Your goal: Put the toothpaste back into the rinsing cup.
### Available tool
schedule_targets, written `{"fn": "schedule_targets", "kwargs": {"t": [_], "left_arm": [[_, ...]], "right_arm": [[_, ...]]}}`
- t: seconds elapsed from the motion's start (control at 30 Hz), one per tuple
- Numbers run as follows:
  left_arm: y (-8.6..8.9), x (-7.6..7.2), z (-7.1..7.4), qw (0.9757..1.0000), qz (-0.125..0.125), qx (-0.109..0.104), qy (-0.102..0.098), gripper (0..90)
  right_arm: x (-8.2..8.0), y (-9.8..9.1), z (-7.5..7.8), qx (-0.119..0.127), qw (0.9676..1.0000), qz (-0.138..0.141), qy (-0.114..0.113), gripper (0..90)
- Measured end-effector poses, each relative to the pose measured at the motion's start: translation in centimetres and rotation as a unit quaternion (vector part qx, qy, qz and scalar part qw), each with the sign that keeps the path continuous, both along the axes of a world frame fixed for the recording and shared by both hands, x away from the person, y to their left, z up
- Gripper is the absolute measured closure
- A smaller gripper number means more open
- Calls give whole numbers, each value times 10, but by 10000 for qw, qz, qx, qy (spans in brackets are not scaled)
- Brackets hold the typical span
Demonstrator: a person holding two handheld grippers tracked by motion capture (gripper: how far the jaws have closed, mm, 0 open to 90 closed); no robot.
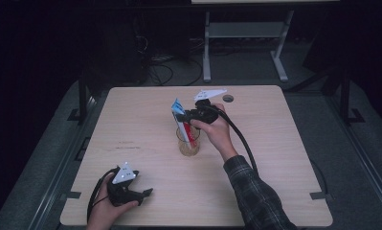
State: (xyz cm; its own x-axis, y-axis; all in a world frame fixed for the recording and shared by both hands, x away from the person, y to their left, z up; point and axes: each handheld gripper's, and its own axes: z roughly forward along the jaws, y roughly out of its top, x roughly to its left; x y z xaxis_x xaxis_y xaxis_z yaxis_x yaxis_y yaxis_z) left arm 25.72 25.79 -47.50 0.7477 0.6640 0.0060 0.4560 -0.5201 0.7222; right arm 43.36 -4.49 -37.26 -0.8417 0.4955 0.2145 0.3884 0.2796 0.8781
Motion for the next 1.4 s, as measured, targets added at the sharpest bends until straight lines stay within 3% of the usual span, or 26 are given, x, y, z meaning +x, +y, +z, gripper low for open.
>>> {"fn": "schedule_targets", "kwargs": {"t": [0.47, 0.73, 1.1, 1.4], "left_arm": [[0, 0, 0, 10000, -4, -1, 0, 132], [0, 0, 0, 10000, -3, -4, 1, 132], [0, 0, 0, 10000, 7, -12, 2, 132], [-1, 0, 0, 10000, 35, -12, -2, 132]], "right_arm": [[-3, -6, -5, -132, 9999, -19, 22, 701], [-5, -11, 1, -45, 9998, -172, -59, 547], [-15, -42, 2, -105, 9988, -481, -45, 474], [-23, -66, 13, -156, 9982, -568, -129, 449]]}}
